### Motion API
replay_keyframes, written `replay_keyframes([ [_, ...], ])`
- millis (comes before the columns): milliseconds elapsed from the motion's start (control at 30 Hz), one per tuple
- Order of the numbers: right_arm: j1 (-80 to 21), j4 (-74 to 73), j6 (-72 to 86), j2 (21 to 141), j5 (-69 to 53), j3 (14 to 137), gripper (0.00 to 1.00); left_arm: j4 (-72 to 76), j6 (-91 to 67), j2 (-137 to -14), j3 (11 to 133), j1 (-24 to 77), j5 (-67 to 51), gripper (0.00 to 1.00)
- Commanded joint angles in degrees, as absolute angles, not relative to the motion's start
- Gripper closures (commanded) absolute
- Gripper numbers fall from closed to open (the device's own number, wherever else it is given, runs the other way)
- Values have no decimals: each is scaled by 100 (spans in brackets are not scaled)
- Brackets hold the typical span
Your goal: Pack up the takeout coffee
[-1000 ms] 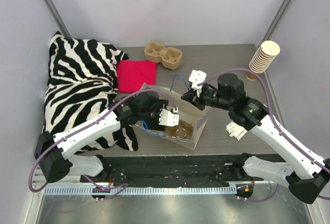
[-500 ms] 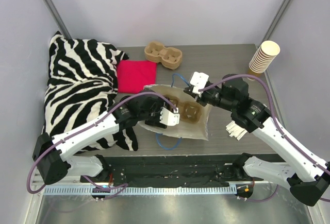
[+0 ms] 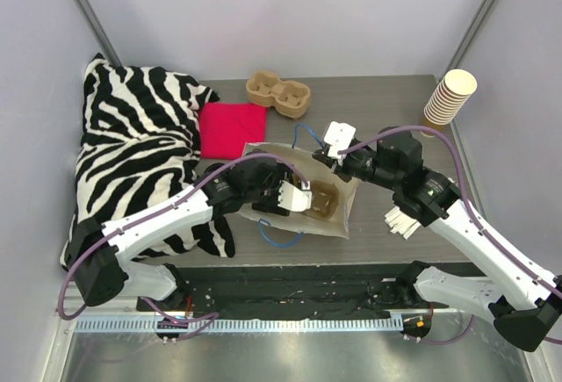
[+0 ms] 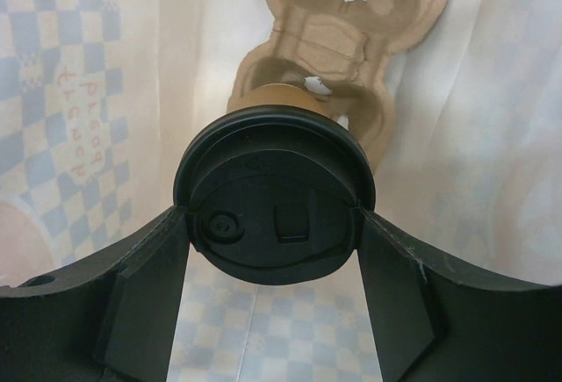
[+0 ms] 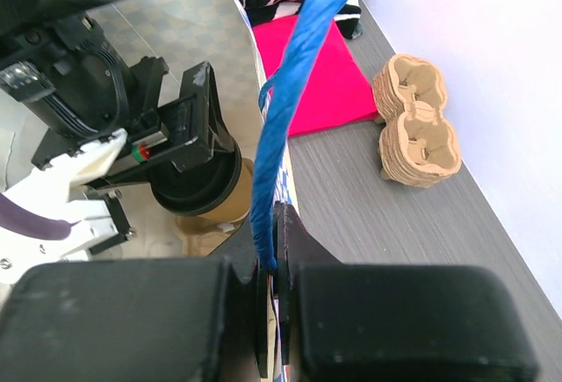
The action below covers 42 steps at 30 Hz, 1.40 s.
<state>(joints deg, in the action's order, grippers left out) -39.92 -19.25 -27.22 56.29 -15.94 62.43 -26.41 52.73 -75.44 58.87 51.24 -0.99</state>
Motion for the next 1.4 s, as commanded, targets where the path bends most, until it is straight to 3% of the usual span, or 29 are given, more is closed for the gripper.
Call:
replay_keyframes([
  [0,-4025,-1494,-2628,5572,-1617,6293,99,-2522,5265,-7655,6135,5142,-132,100],
  [933,-4017,-1512,-2707,5616,-1591,6284,99,-2979,5423,-7523,6240,5142,-518,100],
  [1367,-4008,-1503,-2725,5616,-1608,6284,99,-2935,5371,-8103,6415,5124,-316,100],
])
